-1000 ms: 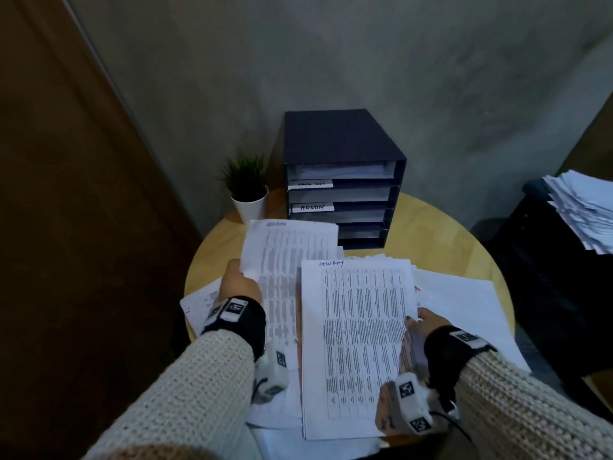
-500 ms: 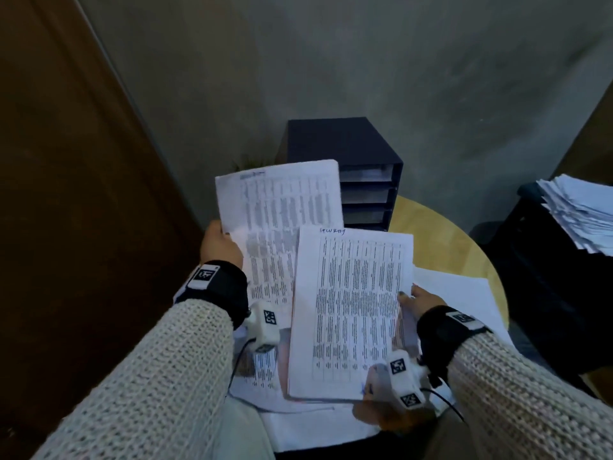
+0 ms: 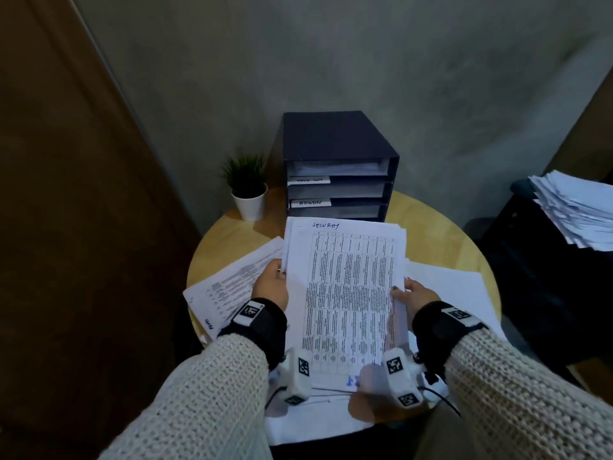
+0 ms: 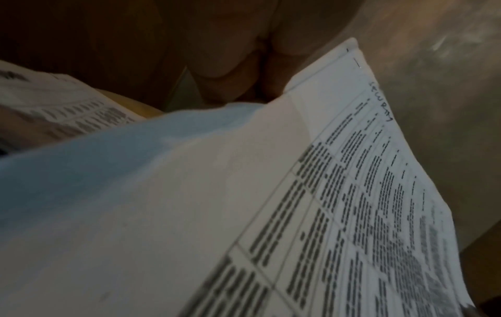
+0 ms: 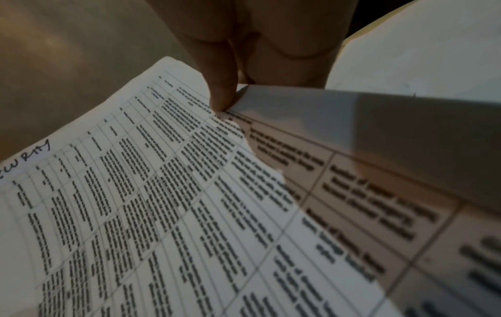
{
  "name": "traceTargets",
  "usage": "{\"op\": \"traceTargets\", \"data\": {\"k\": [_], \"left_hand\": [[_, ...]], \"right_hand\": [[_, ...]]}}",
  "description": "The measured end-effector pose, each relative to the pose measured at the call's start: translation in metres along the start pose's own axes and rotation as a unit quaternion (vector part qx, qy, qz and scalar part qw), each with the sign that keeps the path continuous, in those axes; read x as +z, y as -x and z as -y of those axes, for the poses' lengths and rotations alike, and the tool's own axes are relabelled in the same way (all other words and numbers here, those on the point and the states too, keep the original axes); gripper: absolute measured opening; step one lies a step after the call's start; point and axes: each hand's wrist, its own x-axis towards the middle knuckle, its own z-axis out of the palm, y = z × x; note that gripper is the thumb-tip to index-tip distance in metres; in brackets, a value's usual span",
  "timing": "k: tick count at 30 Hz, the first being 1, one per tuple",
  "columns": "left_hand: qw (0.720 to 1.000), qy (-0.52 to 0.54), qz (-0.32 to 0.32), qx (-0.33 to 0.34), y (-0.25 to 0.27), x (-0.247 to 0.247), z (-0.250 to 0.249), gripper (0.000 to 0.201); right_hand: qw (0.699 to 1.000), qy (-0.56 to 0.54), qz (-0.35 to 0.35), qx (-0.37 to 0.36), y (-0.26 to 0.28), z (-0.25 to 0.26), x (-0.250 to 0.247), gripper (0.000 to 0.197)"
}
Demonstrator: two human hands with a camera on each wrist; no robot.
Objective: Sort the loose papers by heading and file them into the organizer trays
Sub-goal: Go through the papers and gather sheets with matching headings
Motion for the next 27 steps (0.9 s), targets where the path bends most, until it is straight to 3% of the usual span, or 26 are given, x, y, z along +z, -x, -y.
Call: {"op": "traceTargets", "data": {"k": [3,6,9,14,20,27], "left_hand": [[1.0,0.023,0.0,0.001,0.001,0.008,0.004,0.025],[0.998,0.044,0.042,-0.017,0.006,0.02,0.008,0.02],[0.996,-0.023,0.082,-0.033,0.009,0.033,0.016,0.031],[0.989,-0.068,0.118,-0.054,0.005,0.046,0.029,0.023],[0.961,-0.213,0.05,-0.169,-0.013,0.029,0.053,0.039],[0.97,-0.197,0.013,-0.141,-0.019,0.03,0.061,0.053]], "right_hand": [[1.0,0.021,0.008,0.012,0.0,-0.005,0.004,0.043],[1.0,0.007,0.005,0.018,-0.005,-0.014,0.007,0.038],[0.999,0.007,0.023,0.042,-0.01,-0.023,0.007,0.047],[0.989,0.126,0.015,0.08,-0.017,-0.032,0.001,0.047],[0.969,0.219,-0.001,0.115,-0.029,-0.049,-0.008,0.045],[0.955,0.276,0.022,0.105,-0.04,-0.064,-0.004,0.045]]}}
